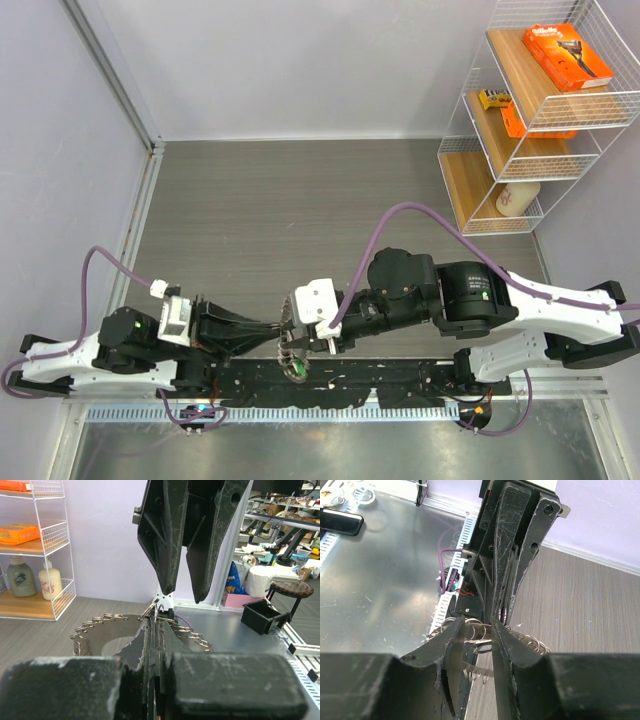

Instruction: Put the keys on the keyring

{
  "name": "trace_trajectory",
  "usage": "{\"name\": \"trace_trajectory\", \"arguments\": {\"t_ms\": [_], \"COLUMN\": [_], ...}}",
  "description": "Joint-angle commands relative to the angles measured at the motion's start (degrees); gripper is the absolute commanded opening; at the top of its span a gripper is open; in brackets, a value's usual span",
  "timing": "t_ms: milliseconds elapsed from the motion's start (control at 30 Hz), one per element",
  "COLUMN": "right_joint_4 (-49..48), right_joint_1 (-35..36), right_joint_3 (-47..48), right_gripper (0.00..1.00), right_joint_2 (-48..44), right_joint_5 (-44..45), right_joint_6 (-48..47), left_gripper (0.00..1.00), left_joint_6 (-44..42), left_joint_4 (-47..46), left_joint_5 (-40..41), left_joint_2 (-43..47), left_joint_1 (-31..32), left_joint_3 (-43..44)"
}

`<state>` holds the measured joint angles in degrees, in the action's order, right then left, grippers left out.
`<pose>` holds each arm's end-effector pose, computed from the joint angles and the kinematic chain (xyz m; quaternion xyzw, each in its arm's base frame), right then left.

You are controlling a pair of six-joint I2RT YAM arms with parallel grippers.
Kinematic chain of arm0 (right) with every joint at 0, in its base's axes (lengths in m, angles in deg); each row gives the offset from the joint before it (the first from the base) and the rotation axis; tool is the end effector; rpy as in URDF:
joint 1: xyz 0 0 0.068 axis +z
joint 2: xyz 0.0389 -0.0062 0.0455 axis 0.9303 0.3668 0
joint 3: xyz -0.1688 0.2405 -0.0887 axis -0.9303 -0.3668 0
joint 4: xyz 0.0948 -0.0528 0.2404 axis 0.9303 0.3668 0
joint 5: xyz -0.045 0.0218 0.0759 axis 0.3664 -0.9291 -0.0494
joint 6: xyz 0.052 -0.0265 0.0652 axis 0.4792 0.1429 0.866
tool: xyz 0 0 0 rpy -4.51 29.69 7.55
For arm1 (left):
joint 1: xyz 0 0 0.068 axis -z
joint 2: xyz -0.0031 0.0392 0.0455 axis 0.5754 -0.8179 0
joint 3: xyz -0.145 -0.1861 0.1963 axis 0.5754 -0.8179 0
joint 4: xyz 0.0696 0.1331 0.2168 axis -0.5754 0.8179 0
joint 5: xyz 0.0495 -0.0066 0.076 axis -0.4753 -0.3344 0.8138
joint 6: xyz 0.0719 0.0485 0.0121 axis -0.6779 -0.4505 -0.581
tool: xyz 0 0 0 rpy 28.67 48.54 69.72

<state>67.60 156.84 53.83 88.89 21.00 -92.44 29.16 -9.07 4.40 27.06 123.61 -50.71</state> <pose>-0.0041 0.2780 0.5058 -0.6555 0.4498 0.4062 0.4507 0.0064 -0.0804 0.3848 0.3523 0.4443 -0.5994 0.5650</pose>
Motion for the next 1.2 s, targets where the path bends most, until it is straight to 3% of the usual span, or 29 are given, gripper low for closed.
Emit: {"name": "trace_trajectory", "arguments": {"t_ms": [0, 867, 1167], "right_joint_4": [-3.2, -3.5, -3.1], "right_joint_1": [0.3, 0.2, 0.3], "right_joint_3": [0.4, 3.1, 4.4], "right_gripper": [0.34, 0.35, 0.26], "right_joint_2": [0.2, 2.9, 4.1], "right_joint_5": [1.5, 3.5, 3.1], "right_joint_6": [-0.3, 0.0, 0.0], "left_gripper": [0.00, 0.00, 0.00], "left_joint_6": [0.2, 0.9, 1.0], "left_joint_4": [-6.9, -8.5, -8.3], "left_joint_5": [-1.9, -5.3, -5.1], "left_joint_2": [1.2, 2.6, 3.1], "left_joint_1": [0.3, 0.3, 0.3], "left_joint_3": [-0.1, -0.7, -0.9]}}
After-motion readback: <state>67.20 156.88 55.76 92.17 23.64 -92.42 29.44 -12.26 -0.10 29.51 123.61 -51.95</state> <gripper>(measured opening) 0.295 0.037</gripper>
